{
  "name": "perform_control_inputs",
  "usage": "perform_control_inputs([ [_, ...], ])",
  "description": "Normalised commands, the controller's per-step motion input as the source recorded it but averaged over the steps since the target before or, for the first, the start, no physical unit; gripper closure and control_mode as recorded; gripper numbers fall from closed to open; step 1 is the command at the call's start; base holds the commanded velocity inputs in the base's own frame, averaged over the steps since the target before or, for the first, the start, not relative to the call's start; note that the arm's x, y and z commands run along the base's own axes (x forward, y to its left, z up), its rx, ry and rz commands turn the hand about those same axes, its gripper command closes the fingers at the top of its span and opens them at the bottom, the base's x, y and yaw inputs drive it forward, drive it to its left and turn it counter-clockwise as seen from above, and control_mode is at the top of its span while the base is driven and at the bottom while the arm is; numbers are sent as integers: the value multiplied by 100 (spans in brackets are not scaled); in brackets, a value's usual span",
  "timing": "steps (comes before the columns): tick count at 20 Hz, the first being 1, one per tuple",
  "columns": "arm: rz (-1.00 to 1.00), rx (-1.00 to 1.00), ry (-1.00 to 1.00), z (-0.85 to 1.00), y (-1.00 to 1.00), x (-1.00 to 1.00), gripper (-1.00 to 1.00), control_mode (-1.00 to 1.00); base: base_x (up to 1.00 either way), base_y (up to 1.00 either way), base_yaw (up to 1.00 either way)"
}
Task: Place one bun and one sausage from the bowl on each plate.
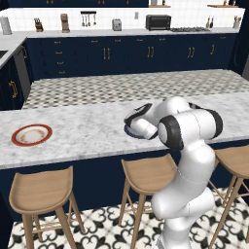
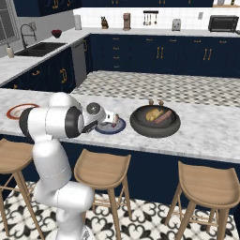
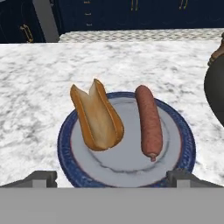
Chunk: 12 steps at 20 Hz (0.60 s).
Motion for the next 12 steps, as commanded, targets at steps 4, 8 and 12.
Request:
perform_control_inputs([
  [4, -10, 1, 0, 100, 0, 32, -100, -100, 0, 0, 0],
  [8, -12, 1, 7, 100, 0, 29, -100, -100, 0, 0, 0],
  [12, -20, 0, 15, 100, -5, -1, -100, -100, 0, 0, 0],
])
